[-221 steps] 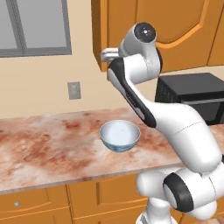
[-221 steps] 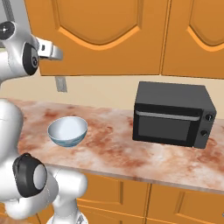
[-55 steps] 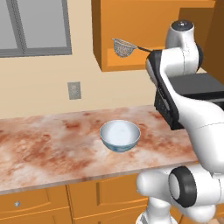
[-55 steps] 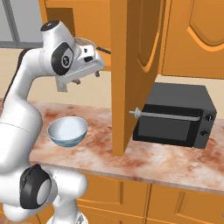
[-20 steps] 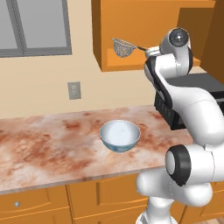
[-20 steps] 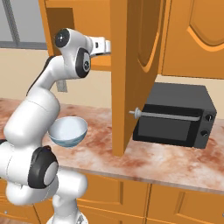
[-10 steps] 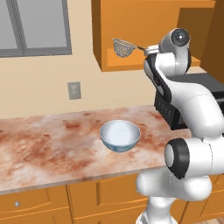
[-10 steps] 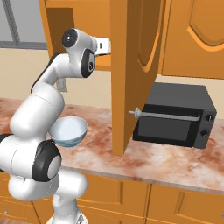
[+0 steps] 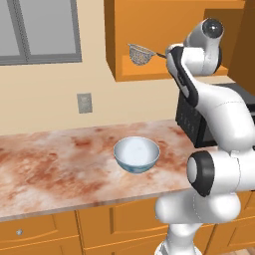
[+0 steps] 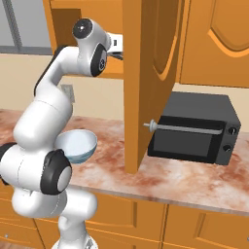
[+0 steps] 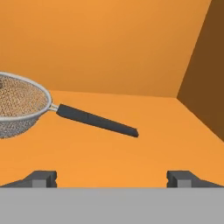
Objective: Open the cabinet and setup a tea strainer by placing it in the bowl upright.
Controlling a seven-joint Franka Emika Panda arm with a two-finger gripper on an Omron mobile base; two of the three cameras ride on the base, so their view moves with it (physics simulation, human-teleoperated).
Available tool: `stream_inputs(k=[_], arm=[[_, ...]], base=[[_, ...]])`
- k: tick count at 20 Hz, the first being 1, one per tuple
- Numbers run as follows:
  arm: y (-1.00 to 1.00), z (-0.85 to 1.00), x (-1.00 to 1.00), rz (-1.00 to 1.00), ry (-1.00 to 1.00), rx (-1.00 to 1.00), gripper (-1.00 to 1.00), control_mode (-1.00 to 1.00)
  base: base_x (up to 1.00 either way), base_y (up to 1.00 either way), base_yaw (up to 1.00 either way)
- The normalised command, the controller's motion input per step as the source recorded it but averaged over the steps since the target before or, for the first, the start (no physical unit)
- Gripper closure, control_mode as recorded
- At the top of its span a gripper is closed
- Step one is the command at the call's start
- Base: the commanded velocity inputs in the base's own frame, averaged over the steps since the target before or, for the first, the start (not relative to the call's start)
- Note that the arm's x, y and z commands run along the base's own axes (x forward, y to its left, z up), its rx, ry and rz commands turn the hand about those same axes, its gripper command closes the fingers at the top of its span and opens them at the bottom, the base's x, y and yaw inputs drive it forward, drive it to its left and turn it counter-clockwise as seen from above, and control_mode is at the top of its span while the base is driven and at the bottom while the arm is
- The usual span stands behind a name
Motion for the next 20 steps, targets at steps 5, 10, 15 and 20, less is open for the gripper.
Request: stream_inputs(k=[5, 10, 15, 20], arm=[[0.04, -0.19, 0.00, 0.03, 0.03, 0.00, -1.00, -1.00], [0.00, -0.03, -0.03, 0.04, 0.01, 0.00, -1.00, -1.00], [0.00, -0.02, 0.00, 0.04, 0.01, -0.03, -1.00, -1.00], [0.00, -0.15, 0.00, 0.03, 0.10, -0.08, -1.00, -1.00]], base=[[0.00, 0.00, 0.00], [0.00, 0.00, 0.00], [0.00, 0.00, 0.00], [0.00, 0.00, 0.00]])
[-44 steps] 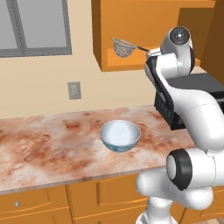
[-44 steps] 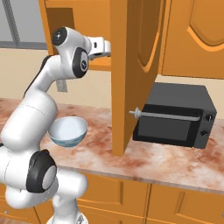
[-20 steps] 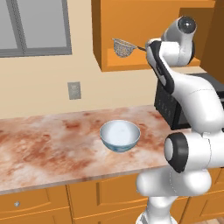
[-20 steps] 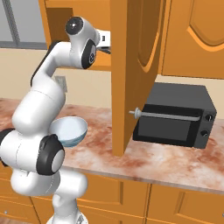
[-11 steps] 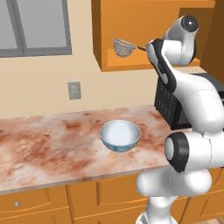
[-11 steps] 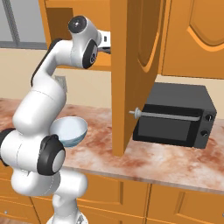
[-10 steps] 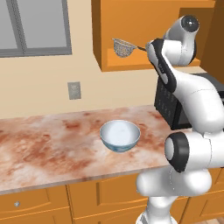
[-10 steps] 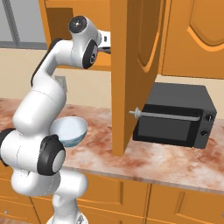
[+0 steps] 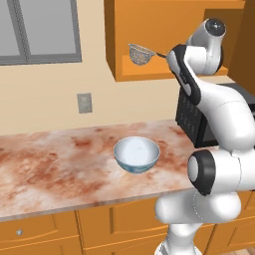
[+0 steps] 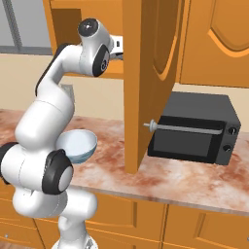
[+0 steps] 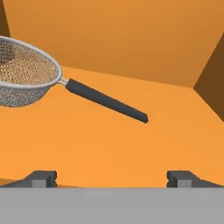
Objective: Open the cabinet and setup a tea strainer by placing it in the bowl upright.
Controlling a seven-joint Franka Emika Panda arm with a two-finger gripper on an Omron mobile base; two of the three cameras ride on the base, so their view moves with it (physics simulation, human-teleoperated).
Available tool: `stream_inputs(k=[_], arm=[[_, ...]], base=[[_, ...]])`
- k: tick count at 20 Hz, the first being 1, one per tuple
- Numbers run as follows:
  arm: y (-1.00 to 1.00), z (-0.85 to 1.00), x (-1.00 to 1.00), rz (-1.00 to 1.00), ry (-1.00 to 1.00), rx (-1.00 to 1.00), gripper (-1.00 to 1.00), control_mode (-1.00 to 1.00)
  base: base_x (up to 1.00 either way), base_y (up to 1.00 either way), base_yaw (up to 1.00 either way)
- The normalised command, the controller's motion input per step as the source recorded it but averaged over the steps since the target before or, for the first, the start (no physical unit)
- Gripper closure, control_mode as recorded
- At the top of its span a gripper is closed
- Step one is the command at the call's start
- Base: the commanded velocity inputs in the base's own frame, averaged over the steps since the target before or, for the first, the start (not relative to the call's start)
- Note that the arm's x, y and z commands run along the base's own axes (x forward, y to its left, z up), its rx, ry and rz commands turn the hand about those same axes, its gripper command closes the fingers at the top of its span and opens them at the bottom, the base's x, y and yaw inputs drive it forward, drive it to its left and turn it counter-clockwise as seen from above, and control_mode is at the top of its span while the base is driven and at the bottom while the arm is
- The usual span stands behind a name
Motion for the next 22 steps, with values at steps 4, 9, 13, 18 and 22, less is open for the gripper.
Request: stream_inputs(k=[4, 9, 13, 18, 22], arm=[[0.00, -0.15, 0.02, 0.04, 0.09, -0.06, -1.00, -1.00], [0.00, -0.02, 0.07, 0.04, 0.01, -0.01, -1.00, -1.00], [0.00, -0.01, 0.24, 0.04, 0.01, 0.00, -1.00, -1.00], [0.00, -0.14, 0.36, 0.02, 0.01, 0.00, -1.00, -1.00], [0.00, -0.11, 0.37, 0.00, 0.00, 0.00, -1.00, -1.00]], base=[[0.00, 0.00, 0.00], [0.00, 0.00, 0.00], [0.00, 0.00, 0.00], [0.00, 0.00, 0.00], [0.00, 0.00, 0.00]])
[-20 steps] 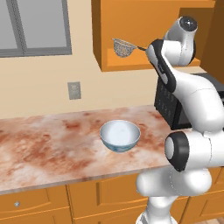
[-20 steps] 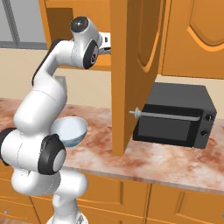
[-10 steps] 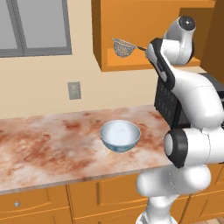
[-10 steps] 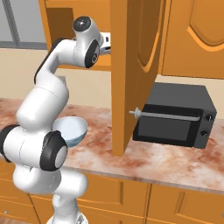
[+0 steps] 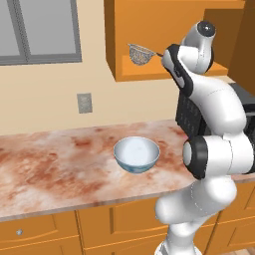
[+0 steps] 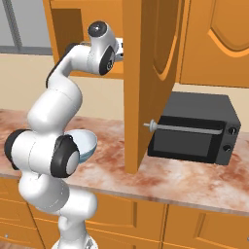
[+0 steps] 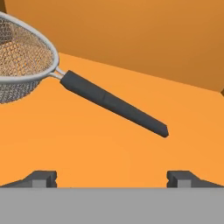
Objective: Open the cabinet and setup a tea strainer by placing it in the bowl upright.
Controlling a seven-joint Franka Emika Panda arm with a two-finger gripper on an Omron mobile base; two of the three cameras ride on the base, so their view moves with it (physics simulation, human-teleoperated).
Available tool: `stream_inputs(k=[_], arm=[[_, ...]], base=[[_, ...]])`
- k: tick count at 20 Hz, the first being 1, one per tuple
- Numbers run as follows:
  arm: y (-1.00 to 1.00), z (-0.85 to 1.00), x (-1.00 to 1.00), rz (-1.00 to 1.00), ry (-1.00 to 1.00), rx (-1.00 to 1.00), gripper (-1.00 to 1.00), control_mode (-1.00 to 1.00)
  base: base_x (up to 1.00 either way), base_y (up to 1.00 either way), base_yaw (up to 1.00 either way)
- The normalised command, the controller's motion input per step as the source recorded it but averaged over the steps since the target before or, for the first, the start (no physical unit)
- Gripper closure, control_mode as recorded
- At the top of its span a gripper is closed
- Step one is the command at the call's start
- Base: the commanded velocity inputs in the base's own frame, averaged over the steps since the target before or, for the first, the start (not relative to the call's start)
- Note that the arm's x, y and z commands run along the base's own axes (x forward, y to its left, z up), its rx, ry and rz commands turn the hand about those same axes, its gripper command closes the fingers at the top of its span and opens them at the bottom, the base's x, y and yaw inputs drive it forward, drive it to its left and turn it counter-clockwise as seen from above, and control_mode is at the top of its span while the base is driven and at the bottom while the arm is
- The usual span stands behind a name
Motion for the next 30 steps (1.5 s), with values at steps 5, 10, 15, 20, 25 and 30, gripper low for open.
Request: stream_inputs(k=[5, 10, 15, 20, 25, 30], arm=[[-0.02, -0.02, 0.30, 0.00, 0.00, 0.00, -1.00, -1.00], [-0.08, 0.00, 0.22, 0.00, 0.00, 0.00, -1.00, -1.00], [-0.06, -0.02, 0.25, 0.00, 0.02, 0.00, -1.00, -1.00], [-0.02, -0.07, 0.27, 0.00, 0.02, 0.00, -1.00, -1.00], [0.00, -0.07, 0.23, 0.00, 0.00, 0.00, -1.00, -1.00], [-0.07, 0.00, 0.20, 0.00, 0.00, 0.00, -1.00, -1.00]], base=[[0.00, 0.00, 0.00], [0.00, 0.00, 0.00], [0.00, 0.00, 0.00], [0.00, 0.00, 0.00], [0.00, 0.00, 0.00], [0.00, 0.00, 0.00]])
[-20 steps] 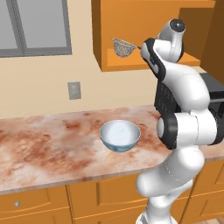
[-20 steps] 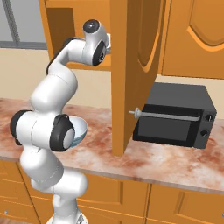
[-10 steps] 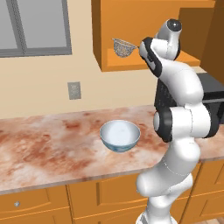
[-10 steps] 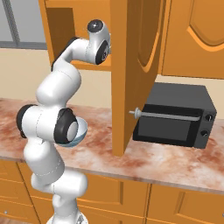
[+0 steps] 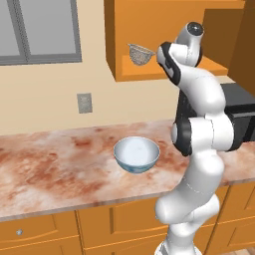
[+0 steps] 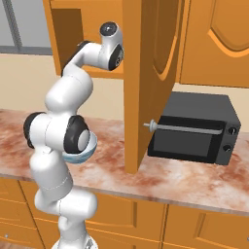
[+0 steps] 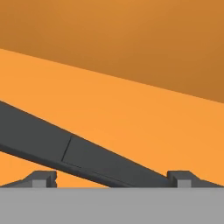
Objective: Open the cabinet and setup a tea strainer by placing it in the bowl upright.
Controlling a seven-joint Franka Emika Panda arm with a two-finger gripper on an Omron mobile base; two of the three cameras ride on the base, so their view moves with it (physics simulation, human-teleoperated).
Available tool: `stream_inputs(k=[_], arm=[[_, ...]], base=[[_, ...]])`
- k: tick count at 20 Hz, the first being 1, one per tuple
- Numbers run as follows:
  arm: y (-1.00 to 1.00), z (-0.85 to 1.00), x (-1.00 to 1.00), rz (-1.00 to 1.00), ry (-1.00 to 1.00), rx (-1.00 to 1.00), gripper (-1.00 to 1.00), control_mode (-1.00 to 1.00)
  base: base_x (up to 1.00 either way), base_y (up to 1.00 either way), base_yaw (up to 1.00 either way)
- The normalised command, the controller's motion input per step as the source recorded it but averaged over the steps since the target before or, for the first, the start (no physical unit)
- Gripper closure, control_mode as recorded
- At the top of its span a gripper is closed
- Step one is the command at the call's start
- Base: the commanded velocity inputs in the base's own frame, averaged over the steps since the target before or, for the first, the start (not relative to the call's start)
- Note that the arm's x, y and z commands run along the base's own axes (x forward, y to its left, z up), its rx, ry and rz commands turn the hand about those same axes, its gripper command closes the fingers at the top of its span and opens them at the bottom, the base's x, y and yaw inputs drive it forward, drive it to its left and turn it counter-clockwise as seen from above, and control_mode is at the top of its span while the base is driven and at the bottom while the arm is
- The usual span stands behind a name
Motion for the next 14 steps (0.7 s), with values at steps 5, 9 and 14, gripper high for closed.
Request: stream_inputs(k=[5, 9, 14], arm=[[-0.08, -0.03, 0.23, 0.00, 0.03, 0.00, -1.00, -1.00], [-0.09, -0.06, 0.26, 0.00, 0.04, 0.00, -1.00, -1.00], [-0.04, -0.06, 0.20, 0.01, 0.02, 0.00, -1.00, -1.00]], base=[[0.00, 0.00, 0.00], [0.00, 0.00, 0.00], [0.00, 0.00, 0.00]])
